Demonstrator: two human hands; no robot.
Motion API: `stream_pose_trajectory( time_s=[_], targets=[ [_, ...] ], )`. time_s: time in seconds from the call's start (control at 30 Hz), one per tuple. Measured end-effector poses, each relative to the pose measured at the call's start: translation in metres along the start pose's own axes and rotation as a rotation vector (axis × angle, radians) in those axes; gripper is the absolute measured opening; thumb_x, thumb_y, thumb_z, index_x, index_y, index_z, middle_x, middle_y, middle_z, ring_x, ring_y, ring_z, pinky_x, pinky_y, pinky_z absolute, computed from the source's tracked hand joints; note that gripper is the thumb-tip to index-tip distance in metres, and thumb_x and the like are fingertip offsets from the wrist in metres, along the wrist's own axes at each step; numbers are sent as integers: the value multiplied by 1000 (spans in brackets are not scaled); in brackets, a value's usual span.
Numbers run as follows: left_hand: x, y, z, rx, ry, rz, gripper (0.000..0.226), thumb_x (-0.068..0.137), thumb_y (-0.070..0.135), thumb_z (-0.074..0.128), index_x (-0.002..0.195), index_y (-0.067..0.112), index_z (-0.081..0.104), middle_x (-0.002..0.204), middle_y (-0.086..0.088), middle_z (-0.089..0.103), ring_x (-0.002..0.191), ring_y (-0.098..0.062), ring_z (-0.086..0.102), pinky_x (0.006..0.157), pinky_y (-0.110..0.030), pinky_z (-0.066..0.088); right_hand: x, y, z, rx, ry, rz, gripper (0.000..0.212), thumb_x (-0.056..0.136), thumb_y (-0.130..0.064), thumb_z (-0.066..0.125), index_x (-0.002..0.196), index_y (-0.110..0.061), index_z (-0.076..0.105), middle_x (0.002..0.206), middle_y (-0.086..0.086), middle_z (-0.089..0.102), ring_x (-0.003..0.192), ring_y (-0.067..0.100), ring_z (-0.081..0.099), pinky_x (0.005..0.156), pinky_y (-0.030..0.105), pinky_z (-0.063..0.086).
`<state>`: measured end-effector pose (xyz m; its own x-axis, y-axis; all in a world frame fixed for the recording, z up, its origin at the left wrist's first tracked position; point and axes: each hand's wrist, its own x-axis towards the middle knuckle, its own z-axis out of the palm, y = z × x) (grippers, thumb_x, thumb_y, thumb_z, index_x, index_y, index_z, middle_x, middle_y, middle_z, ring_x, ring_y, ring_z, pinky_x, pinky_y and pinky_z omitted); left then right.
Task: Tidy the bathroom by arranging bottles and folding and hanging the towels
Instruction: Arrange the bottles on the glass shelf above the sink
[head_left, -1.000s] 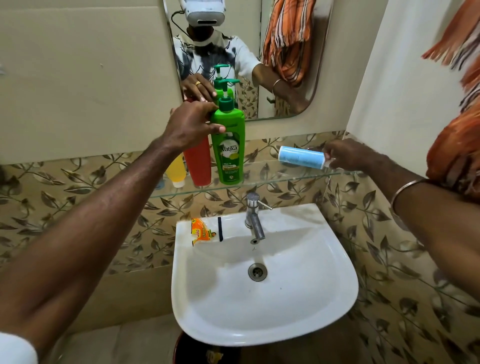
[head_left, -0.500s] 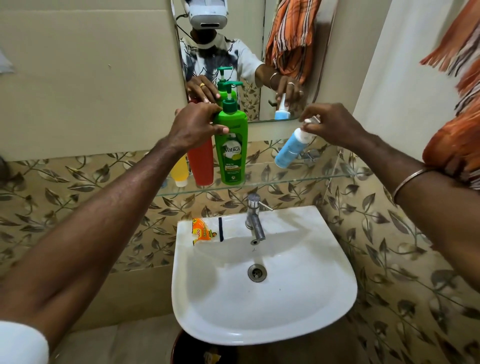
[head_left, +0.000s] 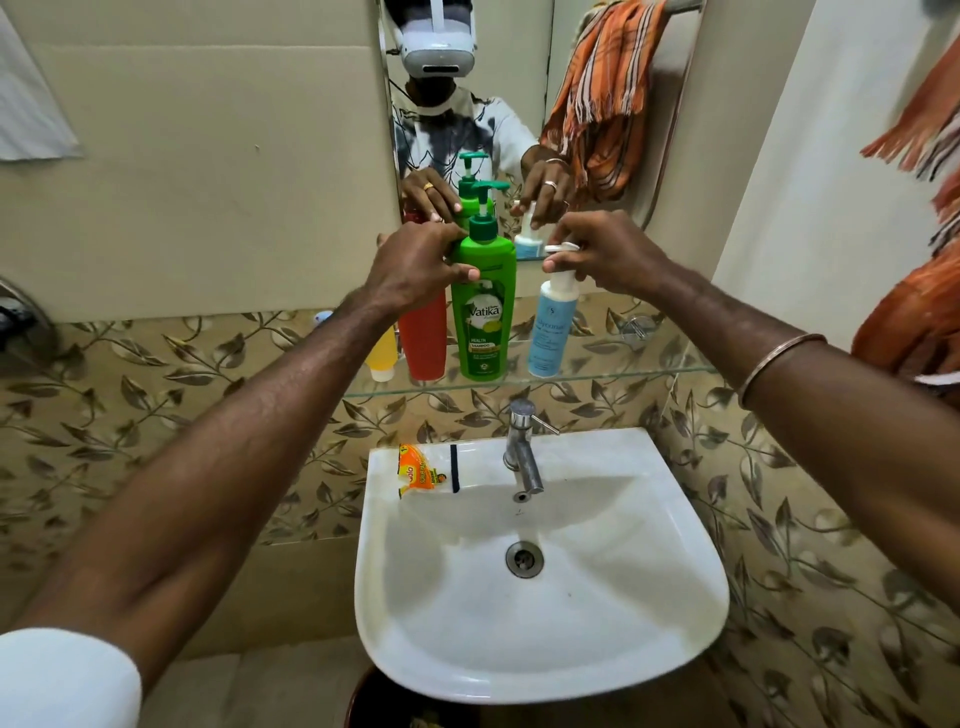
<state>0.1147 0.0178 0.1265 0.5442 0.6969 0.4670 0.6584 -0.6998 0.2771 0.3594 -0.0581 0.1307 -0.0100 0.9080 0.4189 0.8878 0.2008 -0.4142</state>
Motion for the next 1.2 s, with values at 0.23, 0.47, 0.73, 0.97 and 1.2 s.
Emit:
stream_pose_trajectory(
  time_s=[0.23, 0.47, 0.73, 0.97, 1.2],
  targets=[
    [3, -3, 4, 15, 18, 7, 50, 84, 42, 74, 126, 16, 65, 122, -6, 71, 112, -26, 64, 100, -55, 43, 6, -8, 6, 21, -25, -14, 25, 86, -23, 76, 107, -12, 67, 100, 4, 67, 83, 23, 66, 64, 29, 53],
    [5, -5, 9, 35, 58, 14, 47, 83, 41, 75, 121, 15, 67, 114, -7, 73, 107, -26, 66, 99, -54, 42, 11, -13, 5, -32, -79, -49, 27, 88, -20, 74, 112, -10, 70, 100, 0, 64, 74, 1, 56, 63, 20, 43],
    [8, -4, 13, 65, 88, -1, 45, 83, 41, 75, 120, 16, 67, 111, -5, 74, 106, -26, 65, 100, -54, 39, 13, -17, 3, -47, -158, -31, 42, 82, -19, 79, 122, -15, 67, 111, -6, 57, 97, 12, 57, 76, 23, 43],
    [11, -3, 13, 89, 84, -13, 45, 84, 41, 74, 121, 16, 66, 111, -6, 73, 107, -27, 64, 100, -54, 37, 12, -18, 6, -90, -123, -15, 49, 82, -11, 79, 129, -10, 63, 128, 12, 62, 101, 11, 51, 82, 28, 39],
    [10, -3, 11, 79, 65, -3, 46, 86, 38, 73, 125, 14, 64, 114, -8, 72, 110, -28, 63, 99, -57, 38, 16, -16, 8, -84, -158, -24, 49, 82, -11, 79, 129, -14, 63, 132, 12, 62, 102, 11, 54, 84, 29, 42]
  ],
)
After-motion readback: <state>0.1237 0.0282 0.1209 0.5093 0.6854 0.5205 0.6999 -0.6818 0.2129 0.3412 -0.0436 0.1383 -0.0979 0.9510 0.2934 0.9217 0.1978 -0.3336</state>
